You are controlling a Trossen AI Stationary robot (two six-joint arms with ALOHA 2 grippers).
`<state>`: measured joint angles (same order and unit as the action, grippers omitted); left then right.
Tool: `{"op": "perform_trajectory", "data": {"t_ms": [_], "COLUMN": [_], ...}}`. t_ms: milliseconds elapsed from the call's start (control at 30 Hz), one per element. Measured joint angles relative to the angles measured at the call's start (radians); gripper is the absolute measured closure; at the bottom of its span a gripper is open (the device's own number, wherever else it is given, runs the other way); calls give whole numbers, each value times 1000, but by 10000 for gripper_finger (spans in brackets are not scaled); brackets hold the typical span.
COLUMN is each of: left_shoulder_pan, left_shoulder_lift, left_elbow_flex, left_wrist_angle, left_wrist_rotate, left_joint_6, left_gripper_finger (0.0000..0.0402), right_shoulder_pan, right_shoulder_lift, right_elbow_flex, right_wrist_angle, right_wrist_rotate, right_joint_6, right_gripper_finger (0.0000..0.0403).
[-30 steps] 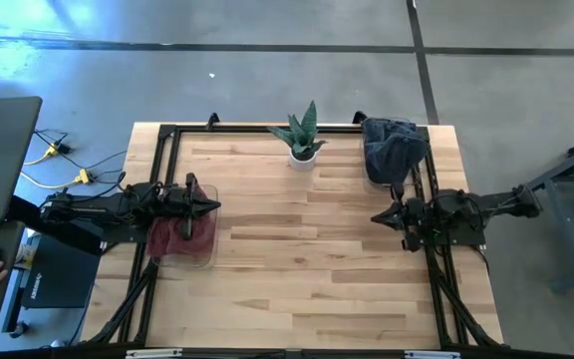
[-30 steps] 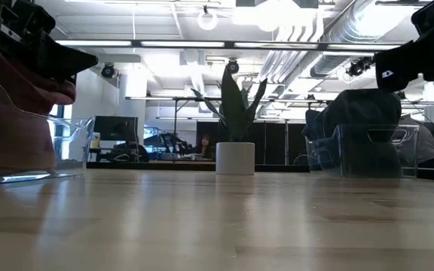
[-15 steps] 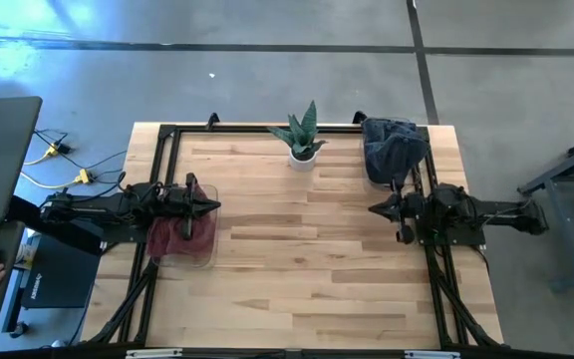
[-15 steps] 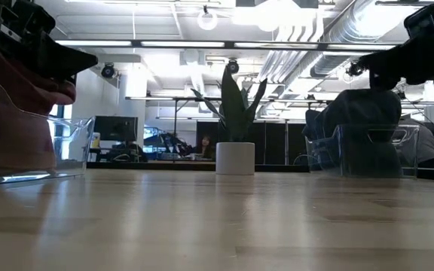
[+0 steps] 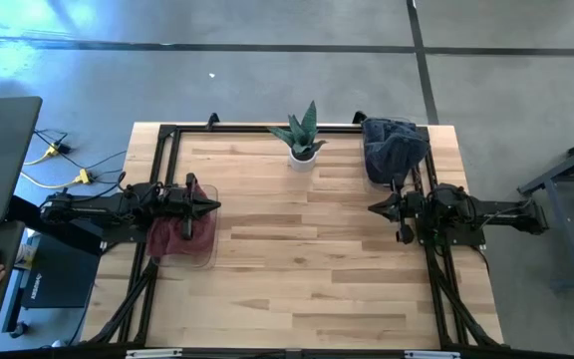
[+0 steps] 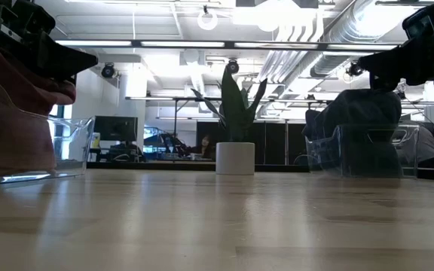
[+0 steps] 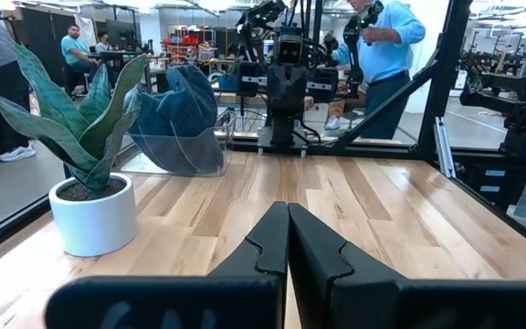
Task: Pick & Place hat
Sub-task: Return to Home Position
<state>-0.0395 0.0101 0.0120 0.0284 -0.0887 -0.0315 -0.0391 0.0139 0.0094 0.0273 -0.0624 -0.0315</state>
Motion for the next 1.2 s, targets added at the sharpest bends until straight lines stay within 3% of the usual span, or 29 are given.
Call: {"op": "perform_trajectory", "data": {"t_ms": [533, 867, 1200], "left_shoulder_pan": [0, 0, 0], "left_shoulder_lift": [0, 0, 0], "left_elbow_flex": [0, 0, 0], "left_wrist_angle": [0, 0, 0], "left_wrist_rotate": [0, 0, 1], "left_joint_6": [0, 0, 0], "left_gripper_finger": [401, 401, 401], "right_shoulder_pan": [4, 5, 5], "right_shoulder_lift": [-13, -13, 0], "right_elbow_flex": [0, 0, -1], "right_wrist_angle": [1, -2, 3], "right_wrist_rotate": [-1, 0, 0], "right_joint_6": [-1, 195, 26], "right_gripper_finger": [396, 391, 391]}}
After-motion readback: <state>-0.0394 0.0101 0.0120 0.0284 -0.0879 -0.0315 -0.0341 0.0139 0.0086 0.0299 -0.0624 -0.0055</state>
